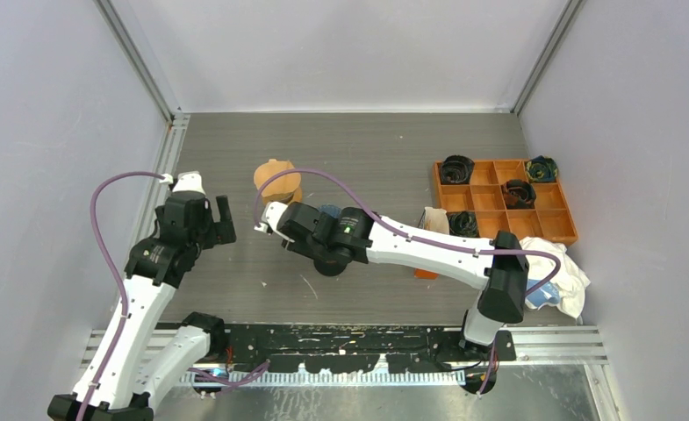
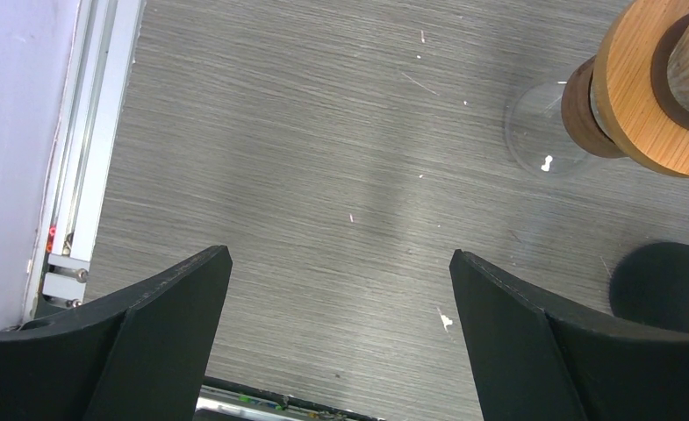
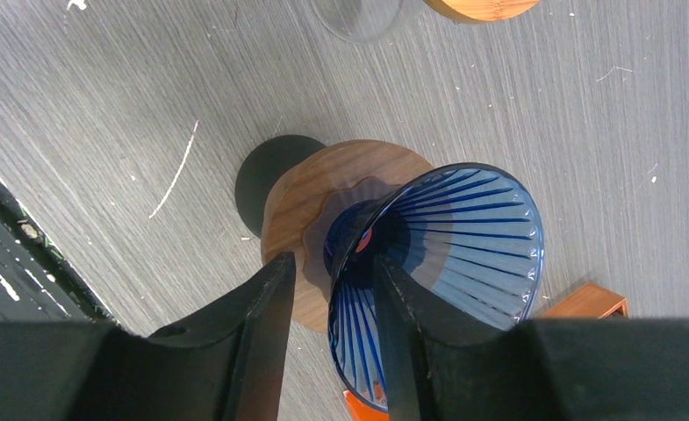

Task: Place the coffee filter in the dripper
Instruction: Place the coffee dripper in the dripper holder.

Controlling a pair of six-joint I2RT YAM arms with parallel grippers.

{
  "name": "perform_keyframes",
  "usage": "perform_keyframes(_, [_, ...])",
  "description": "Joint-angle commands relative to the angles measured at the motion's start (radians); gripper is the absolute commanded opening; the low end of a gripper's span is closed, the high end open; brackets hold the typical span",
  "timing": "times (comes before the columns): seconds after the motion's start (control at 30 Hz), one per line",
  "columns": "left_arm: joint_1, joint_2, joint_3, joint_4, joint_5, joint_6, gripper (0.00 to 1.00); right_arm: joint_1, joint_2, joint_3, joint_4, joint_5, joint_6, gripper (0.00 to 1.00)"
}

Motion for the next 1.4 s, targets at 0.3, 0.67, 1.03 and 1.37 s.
perform_keyframes(0.3, [0.006, 0.034, 0.087, -0.021, 0.179, -0.1, 0.96, 0.003, -0.159, 0.03, 0.039, -0.004, 0.05, 0.61])
perform_keyframes(0.67, [0.005, 0.055, 0.148, -0.055, 0.464, -0.264, 0.88, -0.161, -0.276, -0.016, 0.079, -0.12, 0.2, 0.65])
perform_keyframes(1.03, [-0.025, 0.064, 0.12, 0.124, 0.662, -0.447, 0.77, -0.363, -0.358, -0.199, 0.201, -0.359, 0.359, 0.6])
perform_keyframes(1.37, [-0.119, 0.118, 0.111, 0.248, 0.664, -0.526, 0.71, -0.423, -0.361, -0.279, 0.289, -0.454, 0.409, 0.51])
